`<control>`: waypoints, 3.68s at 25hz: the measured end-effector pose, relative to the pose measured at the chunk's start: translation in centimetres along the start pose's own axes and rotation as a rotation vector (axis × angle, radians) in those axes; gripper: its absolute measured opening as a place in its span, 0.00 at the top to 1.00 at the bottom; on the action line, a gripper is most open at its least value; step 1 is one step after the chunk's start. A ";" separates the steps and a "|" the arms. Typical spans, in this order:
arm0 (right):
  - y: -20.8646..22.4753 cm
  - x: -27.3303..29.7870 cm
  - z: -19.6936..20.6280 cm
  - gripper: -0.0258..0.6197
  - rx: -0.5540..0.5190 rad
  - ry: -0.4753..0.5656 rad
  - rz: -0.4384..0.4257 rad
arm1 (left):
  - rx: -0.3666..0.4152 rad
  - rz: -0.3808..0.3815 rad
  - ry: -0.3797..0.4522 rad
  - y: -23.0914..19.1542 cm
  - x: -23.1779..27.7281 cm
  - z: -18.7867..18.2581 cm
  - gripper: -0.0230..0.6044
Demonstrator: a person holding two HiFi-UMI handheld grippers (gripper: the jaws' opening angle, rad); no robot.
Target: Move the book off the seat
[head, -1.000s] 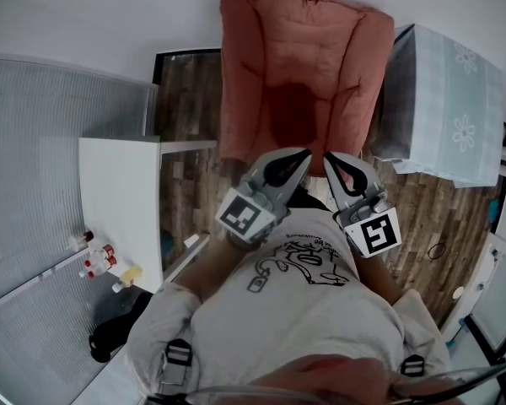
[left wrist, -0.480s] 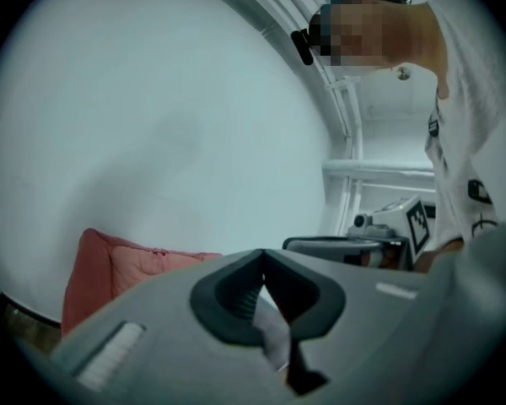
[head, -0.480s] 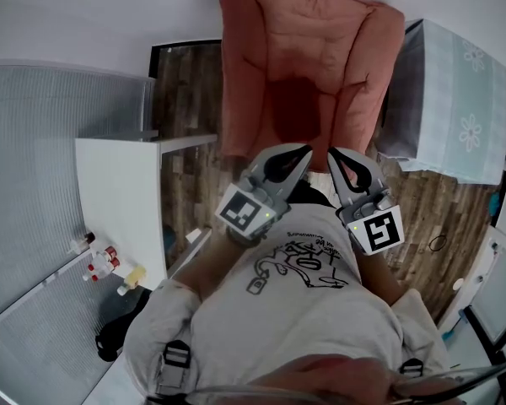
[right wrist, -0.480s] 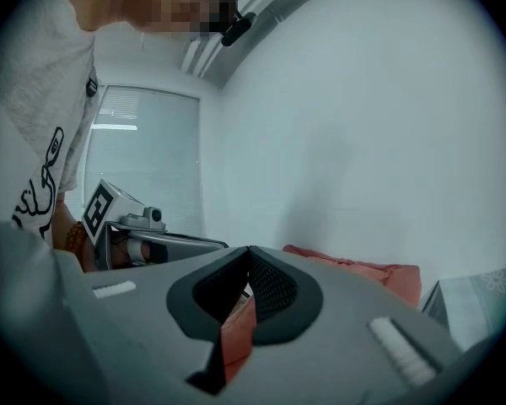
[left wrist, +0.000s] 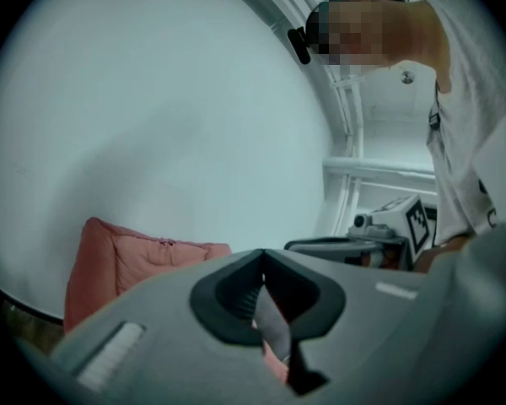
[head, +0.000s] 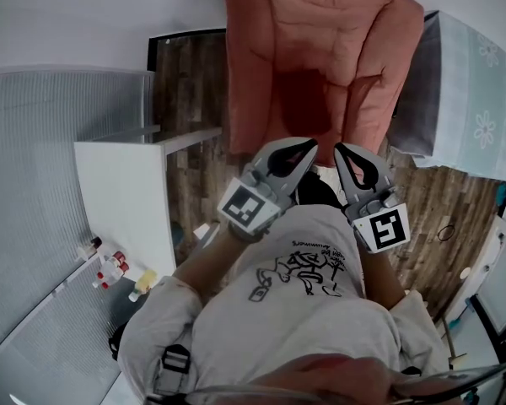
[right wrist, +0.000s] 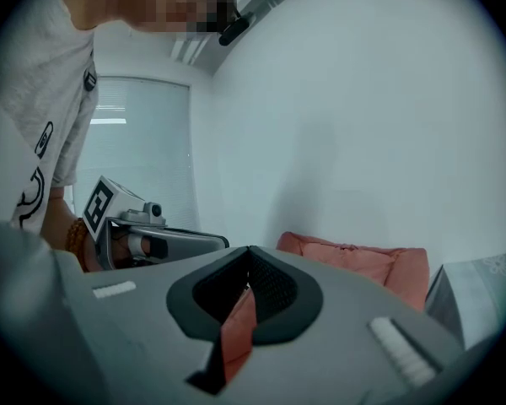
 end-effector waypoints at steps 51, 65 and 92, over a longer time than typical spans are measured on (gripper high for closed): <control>18.0 12.8 33.9 0.65 0.069 -0.403 0.096 | -0.231 -0.081 -0.250 -10.4 5.2 38.1 0.66; 23.0 16.1 43.7 0.50 0.109 -0.471 0.108 | -0.305 -0.120 -0.366 -12.8 6.7 49.6 0.53; 28.4 18.5 55.0 0.21 0.208 -0.585 0.121 | -0.444 -0.151 -0.469 -16.1 7.9 61.5 0.27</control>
Point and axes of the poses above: the fingertips, and each gripper's own axes: x forward along the fingers, y to its right, z out of its underside, the point moved 8 cm from there along -x, backward along the fingers, and after that the axes turned 12 degrees about x, right-handed, at the moved point
